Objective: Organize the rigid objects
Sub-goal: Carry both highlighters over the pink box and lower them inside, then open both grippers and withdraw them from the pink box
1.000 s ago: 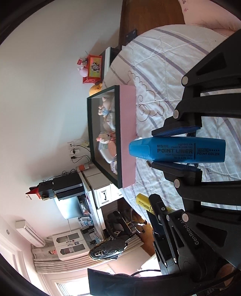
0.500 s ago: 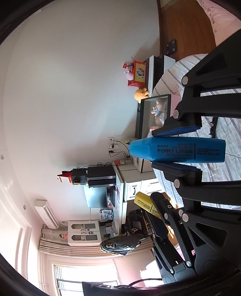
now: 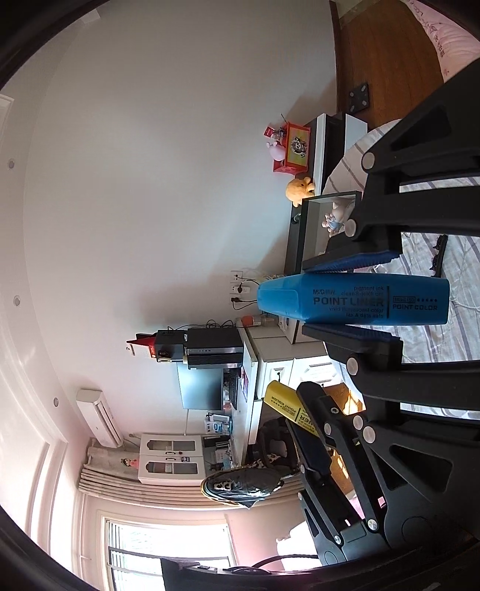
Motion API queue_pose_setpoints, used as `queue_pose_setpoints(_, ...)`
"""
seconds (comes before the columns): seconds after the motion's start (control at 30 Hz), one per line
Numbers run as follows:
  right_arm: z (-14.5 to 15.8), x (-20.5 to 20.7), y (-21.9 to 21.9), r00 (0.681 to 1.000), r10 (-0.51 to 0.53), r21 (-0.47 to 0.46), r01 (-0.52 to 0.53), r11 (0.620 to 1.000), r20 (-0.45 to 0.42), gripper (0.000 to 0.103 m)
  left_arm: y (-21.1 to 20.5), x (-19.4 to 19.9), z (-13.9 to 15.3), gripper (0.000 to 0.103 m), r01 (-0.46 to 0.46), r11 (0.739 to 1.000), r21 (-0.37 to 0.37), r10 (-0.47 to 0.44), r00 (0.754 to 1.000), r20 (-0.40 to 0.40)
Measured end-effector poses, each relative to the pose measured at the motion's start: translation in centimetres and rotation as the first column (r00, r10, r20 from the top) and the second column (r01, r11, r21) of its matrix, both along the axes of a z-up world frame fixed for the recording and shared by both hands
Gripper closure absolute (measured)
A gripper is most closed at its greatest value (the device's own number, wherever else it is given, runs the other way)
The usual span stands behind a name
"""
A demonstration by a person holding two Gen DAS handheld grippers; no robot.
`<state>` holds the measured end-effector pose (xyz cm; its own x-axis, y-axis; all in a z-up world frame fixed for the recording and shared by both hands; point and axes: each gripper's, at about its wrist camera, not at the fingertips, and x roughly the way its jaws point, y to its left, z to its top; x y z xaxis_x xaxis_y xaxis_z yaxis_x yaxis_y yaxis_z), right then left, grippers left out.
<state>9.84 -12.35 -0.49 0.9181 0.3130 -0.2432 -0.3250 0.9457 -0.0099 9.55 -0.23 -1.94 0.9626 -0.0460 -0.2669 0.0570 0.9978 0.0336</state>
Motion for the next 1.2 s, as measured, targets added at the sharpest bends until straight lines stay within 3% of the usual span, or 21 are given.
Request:
queue_pose_setpoints(0.23,-0.6,4.4,0.0,0.999,-0.001,-0.018,0.0,1.0,-0.036,0.075,-1.0,5.6,-0.6,0.077,0.023,0.999,0.026,-0.022,0.999,-0.042)
queue_pose_setpoints(0.5,-3.0,14.9,-2.1,0.991,-0.036,-0.034,0.032,0.999,-0.132,0.075,-0.3,18.4,-3.0,0.077,0.018,1.0,0.018,-0.014,0.985,-0.174)
queue_pose_setpoints(0.83,-10.5,28.5,-5.3,0.934,-0.098,-0.065,0.081,0.995,-0.345,0.076,0.4,32.8,-10.2,0.077,0.008,0.999,0.046,0.011,0.924,-0.383)
queue_pose_setpoints(1.0,-13.4,31.7,-5.5,0.91,-0.107,-0.095,0.074,0.993,-0.401,0.075,0.5,35.6,-12.8,0.077,-0.006,0.998,0.055,0.029,0.908,-0.419)
queue_pose_setpoints(1.13,-14.9,32.5,-5.4,0.901,-0.095,-0.098,0.058,0.993,-0.423,0.075,0.6,35.6,-13.3,0.076,-0.007,0.999,0.051,0.027,0.91,-0.414)
queue_pose_setpoints(1.2,-14.9,32.2,-5.4,0.905,-0.092,-0.097,0.057,0.994,-0.414,0.072,0.7,35.2,-13.1,0.068,-0.001,0.999,0.045,0.02,0.909,-0.417)
